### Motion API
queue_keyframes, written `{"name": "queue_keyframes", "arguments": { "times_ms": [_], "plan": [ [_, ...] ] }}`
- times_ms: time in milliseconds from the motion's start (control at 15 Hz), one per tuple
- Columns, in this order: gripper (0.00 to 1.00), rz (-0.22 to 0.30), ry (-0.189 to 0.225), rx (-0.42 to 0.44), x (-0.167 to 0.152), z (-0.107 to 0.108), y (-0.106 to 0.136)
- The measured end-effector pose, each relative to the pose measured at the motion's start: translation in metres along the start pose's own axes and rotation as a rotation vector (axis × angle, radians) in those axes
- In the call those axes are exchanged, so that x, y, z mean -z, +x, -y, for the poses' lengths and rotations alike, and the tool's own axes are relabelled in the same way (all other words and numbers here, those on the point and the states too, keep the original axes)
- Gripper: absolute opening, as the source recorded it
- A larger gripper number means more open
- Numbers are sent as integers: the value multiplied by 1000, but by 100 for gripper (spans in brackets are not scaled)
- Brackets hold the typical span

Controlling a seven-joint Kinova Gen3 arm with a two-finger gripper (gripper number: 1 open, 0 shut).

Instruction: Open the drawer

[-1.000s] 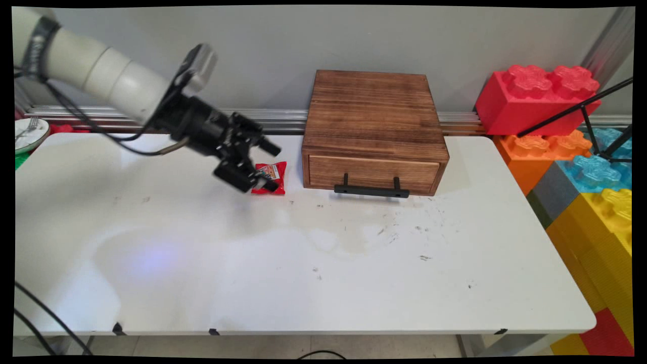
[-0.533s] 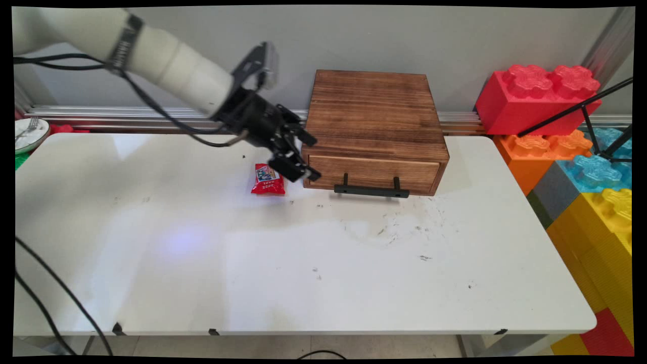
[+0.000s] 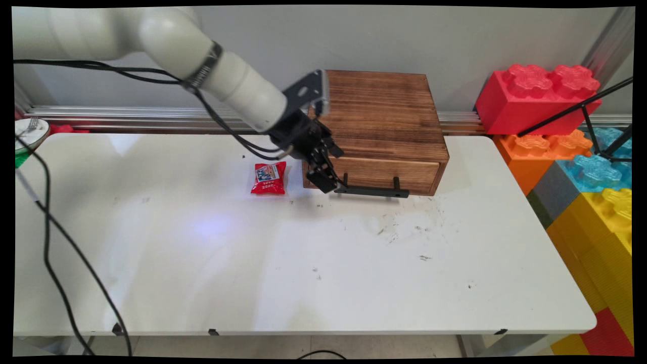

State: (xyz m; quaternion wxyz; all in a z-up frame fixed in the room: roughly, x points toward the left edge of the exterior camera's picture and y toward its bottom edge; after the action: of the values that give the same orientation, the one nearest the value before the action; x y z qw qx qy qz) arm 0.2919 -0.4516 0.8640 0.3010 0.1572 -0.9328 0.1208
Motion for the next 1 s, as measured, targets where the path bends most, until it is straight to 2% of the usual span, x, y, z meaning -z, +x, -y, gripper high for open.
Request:
{"name": "queue_keyframes", "arguments": {
  "times_ms": [400,667,1000],
  "plan": [
    [100,65,-12,-60,-60,6,12],
    [100,91,-24,-93,-94,6,15],
    [100,107,-34,-113,-118,3,14]
  ]
}}
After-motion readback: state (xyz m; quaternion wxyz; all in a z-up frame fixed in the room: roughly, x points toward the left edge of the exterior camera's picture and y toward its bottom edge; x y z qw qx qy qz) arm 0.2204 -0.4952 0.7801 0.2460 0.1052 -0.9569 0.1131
